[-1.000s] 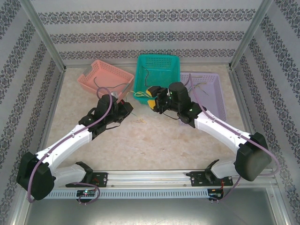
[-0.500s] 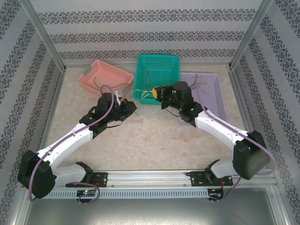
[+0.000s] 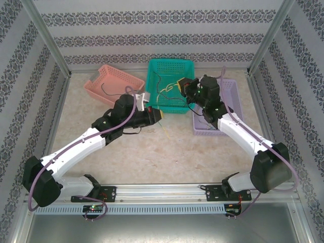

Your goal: Untangle the cables

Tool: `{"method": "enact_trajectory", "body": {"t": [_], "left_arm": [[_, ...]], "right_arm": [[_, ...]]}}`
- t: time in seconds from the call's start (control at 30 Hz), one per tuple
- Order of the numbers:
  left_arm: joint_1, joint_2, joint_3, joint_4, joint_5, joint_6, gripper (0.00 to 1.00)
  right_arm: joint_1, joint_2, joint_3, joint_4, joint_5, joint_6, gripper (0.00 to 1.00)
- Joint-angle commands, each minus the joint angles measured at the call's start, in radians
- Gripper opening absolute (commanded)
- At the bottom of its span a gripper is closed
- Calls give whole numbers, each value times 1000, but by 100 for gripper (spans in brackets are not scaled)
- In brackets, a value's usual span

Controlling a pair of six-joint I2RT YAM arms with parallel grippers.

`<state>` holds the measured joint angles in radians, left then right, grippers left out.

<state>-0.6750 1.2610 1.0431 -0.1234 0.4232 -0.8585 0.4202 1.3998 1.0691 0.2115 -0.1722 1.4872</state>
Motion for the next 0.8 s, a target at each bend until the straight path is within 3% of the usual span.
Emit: {"method": "enact_trajectory", "body": {"t": [0.0, 0.17, 0.33, 0.47, 0.57, 0.6, 0.67, 0.77], "left_arm": [[-66, 42, 90, -116, 41, 161, 0], [-143, 107, 182, -227, 41, 268, 0], [-199, 174, 250, -289, 45, 329, 0], [-196, 175, 273, -298, -74, 301, 2], [-167, 148, 298, -287, -130, 230, 50], [-159, 134, 305, -282, -148, 204, 60], [-146, 100, 317, -269, -182, 155, 68], [-116, 39, 326, -237, -229, 61, 69]], "right_arm": [[-16, 7, 35, 49, 38, -149, 0], [-77, 39, 49, 146, 50, -163, 0], [-128, 98, 95, 239, -22, -159, 0], [-160, 110, 116, 289, -125, -226, 0], [-187, 86, 100, 310, -188, -278, 0], [-198, 76, 98, 305, -211, -299, 0], [-218, 56, 94, 297, -256, -330, 0], [-245, 28, 88, 280, -316, -372, 0]]}}
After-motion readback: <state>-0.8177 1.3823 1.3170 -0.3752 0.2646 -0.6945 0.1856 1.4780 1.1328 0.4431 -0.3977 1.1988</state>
